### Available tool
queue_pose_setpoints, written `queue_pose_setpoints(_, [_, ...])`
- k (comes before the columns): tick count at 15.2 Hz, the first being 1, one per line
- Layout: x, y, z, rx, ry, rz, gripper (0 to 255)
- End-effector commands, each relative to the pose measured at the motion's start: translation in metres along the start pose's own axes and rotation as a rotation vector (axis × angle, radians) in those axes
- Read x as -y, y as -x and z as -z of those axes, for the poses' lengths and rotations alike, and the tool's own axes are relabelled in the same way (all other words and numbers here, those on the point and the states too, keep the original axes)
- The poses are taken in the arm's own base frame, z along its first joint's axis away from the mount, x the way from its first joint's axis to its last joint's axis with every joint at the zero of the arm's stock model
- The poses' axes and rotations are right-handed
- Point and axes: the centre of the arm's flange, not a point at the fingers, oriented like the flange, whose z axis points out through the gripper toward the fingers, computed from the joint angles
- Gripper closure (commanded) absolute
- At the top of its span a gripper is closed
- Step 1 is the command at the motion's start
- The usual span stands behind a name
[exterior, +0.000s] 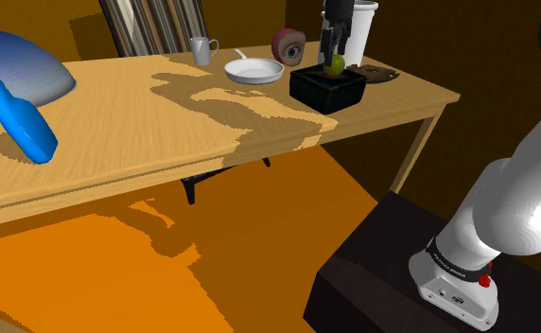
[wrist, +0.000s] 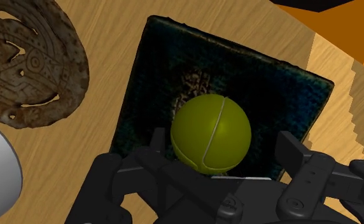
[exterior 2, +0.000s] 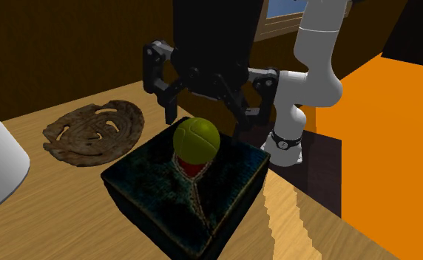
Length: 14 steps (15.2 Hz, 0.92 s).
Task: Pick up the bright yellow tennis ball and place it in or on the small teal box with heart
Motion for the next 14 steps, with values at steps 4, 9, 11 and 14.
queue_pose_setpoints(4, [0.0,-0.001,0.026,0.0,0.0,0.0,0])
queue_pose_setpoints(9, [0.0,-0.001,0.05,0.0,0.0,0.0,0])
queue_pose_setpoints(11, [0.0,-0.001,0.05,0.0,0.0,0.0,0])
queue_pose_setpoints(14, [0.0,-0.001,0.05,0.0,0.0,0.0,0])
